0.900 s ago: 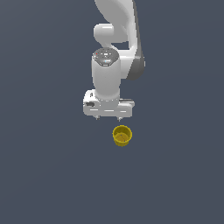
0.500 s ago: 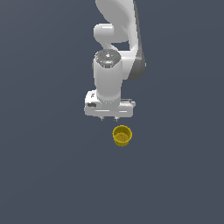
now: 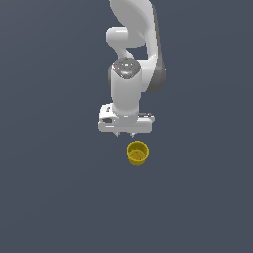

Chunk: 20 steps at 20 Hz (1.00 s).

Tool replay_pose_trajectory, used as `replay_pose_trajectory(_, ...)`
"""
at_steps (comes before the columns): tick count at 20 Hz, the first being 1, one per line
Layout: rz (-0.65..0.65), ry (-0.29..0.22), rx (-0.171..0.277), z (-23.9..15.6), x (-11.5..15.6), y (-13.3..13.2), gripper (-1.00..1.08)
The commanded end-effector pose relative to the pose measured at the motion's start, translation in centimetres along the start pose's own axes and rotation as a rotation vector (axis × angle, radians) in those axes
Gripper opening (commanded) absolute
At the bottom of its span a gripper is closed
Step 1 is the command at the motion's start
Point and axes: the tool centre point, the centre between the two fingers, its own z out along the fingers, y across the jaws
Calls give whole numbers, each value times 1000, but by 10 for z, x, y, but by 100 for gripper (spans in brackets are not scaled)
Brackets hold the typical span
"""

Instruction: Pick up the object and move it to a goal position.

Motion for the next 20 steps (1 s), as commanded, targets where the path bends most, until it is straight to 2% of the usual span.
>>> replay_pose_trajectory(1,-16,11,-10,5,1,-6,28)
replay_pose_trajectory(6,-67,49,-40,19,5,-25,28)
replay_pose_trajectory(12,-161,116,-76,41,9,-60,28)
replay_pose_trajectory(20,-256,178,-93,60,8,-97,28)
